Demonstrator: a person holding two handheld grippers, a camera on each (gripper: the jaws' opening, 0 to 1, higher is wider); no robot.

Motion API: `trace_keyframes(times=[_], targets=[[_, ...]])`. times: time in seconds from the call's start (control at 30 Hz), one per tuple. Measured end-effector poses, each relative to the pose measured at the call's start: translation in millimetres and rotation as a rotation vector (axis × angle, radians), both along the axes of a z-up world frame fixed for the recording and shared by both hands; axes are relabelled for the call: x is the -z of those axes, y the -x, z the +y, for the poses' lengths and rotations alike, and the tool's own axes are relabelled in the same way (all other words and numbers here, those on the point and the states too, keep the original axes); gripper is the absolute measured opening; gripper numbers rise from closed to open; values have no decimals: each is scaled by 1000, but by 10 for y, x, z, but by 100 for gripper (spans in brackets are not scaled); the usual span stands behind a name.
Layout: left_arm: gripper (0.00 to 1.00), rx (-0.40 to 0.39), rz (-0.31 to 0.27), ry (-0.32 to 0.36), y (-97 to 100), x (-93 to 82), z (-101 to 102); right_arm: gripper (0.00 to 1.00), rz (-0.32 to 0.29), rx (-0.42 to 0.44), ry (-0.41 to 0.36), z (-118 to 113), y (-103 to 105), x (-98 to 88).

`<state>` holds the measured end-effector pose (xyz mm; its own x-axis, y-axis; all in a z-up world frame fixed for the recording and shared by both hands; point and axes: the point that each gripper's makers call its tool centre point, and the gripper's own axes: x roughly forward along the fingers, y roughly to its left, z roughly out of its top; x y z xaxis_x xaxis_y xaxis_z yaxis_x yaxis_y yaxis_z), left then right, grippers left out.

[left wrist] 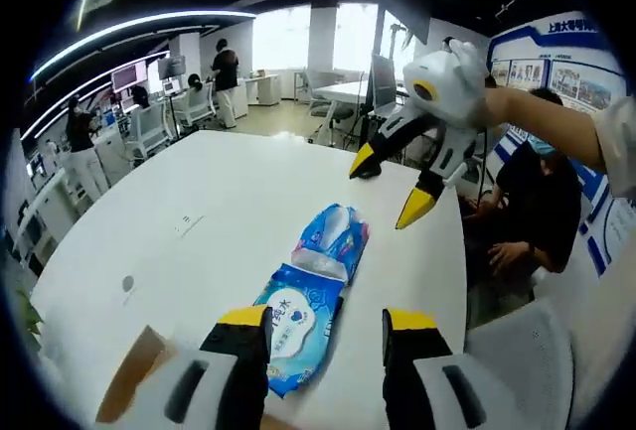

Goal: Operate the shoe box by opening the lid, removing the specified soft item, and placing it in the target area until the item is outside and the box remains undamaged.

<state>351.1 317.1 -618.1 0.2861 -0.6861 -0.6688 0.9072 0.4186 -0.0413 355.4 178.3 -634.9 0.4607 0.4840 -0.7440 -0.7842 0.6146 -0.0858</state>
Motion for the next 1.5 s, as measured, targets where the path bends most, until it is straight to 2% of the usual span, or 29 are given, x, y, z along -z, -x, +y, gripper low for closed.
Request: trace_keyframes(times=[0.13,0.27,0.43,0.57,0.7,0.87,1.07,1.27,1.5], targets=[[46,-29,-14,-9,14,-5,219,60,-1,0,-13,116,21,-12],[51,-71,-19,42,32,-89,381,61,-1,-22,-35,299,82,-26],[53,-114,-66,15,85,-76,817,64,-2,-61,-33,468,126,-19],[53,-192,-65,16,77,-57,1152,63,-7,-115,-26,631,160,-6],[54,-242,-64,10,90,-41,1405,66,21,-147,-44,812,195,5],[56,-312,-61,16,113,-35,1737,68,26,-205,-57,1076,222,10],[59,-395,-65,9,184,18,2172,68,37,-265,-71,1322,213,52],[59,-506,-48,-23,286,157,2676,66,49,-328,-71,1582,227,124],[59,-598,-28,-40,374,287,3023,61,49,-412,-87,1902,250,171]])
